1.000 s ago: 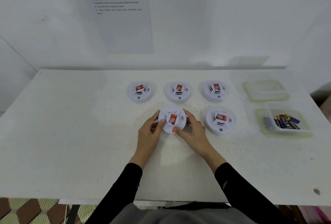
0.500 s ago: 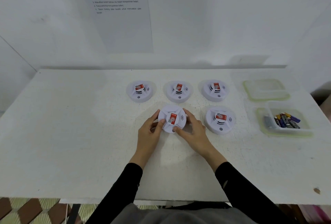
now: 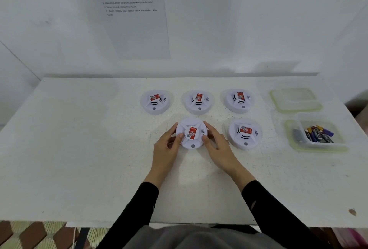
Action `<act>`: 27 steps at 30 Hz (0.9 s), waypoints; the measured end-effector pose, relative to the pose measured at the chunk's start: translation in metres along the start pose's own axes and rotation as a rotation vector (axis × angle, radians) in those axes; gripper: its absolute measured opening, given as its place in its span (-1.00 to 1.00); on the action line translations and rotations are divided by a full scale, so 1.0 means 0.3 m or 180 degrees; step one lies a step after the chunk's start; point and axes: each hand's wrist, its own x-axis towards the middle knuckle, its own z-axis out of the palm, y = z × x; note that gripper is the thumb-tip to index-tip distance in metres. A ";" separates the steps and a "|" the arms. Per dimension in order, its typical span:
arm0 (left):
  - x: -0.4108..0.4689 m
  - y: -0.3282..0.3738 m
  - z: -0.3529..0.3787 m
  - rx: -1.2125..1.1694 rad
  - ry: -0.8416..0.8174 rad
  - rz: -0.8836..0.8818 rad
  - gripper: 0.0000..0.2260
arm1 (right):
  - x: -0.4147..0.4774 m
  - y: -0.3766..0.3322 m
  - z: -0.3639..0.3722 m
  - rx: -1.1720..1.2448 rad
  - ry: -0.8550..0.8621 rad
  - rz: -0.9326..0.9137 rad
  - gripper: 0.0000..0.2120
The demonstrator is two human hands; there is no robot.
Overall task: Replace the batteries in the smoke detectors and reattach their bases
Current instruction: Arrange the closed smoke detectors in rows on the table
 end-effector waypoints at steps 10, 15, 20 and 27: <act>0.003 -0.006 0.002 -0.0037 0.0016 -0.0024 -0.62 | -0.003 -0.006 -0.002 -0.0001 -0.0016 -0.0005 -0.58; 0.003 -0.007 0.001 0.0007 0.0003 -0.0025 -0.62 | -0.009 -0.018 -0.006 0.0046 -0.0011 0.0030 -0.60; 0.003 -0.010 0.001 0.0042 0.0006 0.0002 -0.61 | -0.013 -0.027 -0.006 0.0045 0.0015 0.0000 -0.61; 0.002 -0.007 0.000 0.0018 0.0003 0.0008 -0.62 | -0.018 -0.042 -0.010 0.0138 0.0020 -0.0022 -0.62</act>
